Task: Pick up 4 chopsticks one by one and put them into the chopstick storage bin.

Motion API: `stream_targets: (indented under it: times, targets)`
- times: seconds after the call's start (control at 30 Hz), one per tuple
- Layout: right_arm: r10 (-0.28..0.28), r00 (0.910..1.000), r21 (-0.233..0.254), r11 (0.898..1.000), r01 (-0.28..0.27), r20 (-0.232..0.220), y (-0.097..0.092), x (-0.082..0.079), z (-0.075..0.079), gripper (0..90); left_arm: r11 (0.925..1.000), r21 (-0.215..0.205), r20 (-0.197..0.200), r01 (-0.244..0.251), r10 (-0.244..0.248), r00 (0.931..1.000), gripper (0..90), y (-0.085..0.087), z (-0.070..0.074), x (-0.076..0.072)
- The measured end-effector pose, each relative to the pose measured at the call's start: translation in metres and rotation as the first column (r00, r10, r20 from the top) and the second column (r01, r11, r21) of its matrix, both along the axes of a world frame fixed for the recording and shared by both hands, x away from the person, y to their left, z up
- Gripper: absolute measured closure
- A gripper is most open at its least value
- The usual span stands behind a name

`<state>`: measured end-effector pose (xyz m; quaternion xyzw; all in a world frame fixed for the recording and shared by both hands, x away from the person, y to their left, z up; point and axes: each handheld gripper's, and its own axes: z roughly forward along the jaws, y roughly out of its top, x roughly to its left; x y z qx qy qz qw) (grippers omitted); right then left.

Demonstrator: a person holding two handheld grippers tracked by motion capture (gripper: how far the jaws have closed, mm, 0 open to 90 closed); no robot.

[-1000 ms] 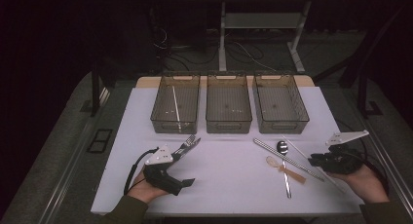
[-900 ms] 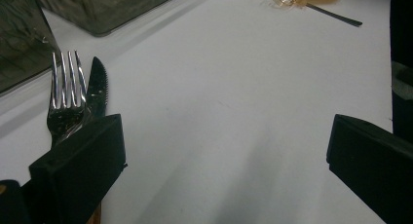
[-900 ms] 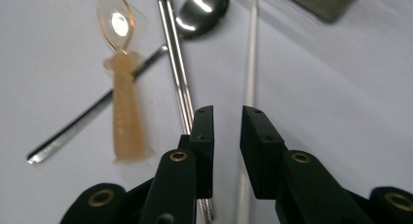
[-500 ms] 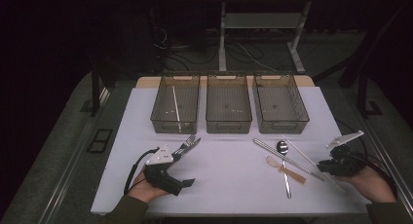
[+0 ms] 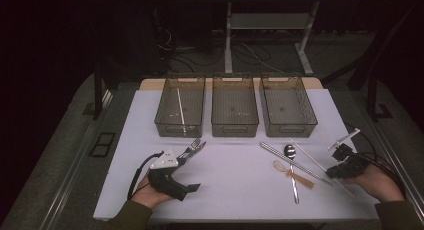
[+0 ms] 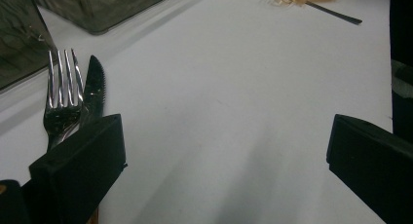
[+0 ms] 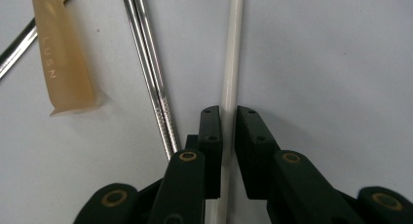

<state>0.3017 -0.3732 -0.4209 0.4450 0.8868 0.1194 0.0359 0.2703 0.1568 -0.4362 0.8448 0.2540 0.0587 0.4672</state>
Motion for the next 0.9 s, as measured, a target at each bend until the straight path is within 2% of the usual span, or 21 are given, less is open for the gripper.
stream_targets:
  times: [0.2,0.37,0.6,0.8,0.9]
  targets:
    - [-0.001,0.9983,-0.044,0.999,-0.001,-0.058,0.006,0.008,0.001,80.7,1.0,0.005,-0.003,0.003,-0.003,1.0,0.0,-0.001,0.0,0.0]
    - [0.001,0.9968,-0.087,0.996,-0.008,-0.08,0.012,0.011,0.001,82.6,1.0,0.007,-0.005,0.004,-0.004,1.0,0.0,-0.001,-0.001,0.001]
    - [0.009,0.9978,-0.086,0.996,-0.015,-0.066,0.011,0.01,0.002,83.8,1.0,0.005,-0.003,0.003,-0.003,1.0,0.0,0.0,0.0,0.0]
    - [0.02,0.999,-0.063,0.998,-0.023,-0.04,0.005,0.005,0.004,83.9,1.0,0.004,-0.003,0.002,-0.002,1.0,0.0,0.0,0.0,0.001]
    - [0.023,0.9996,-0.034,0.999,-0.023,-0.019,0.001,0.002,0.007,83.9,1.0,0.002,-0.004,-0.001,0.001,1.0,0.0,0.0,0.0,0.001]
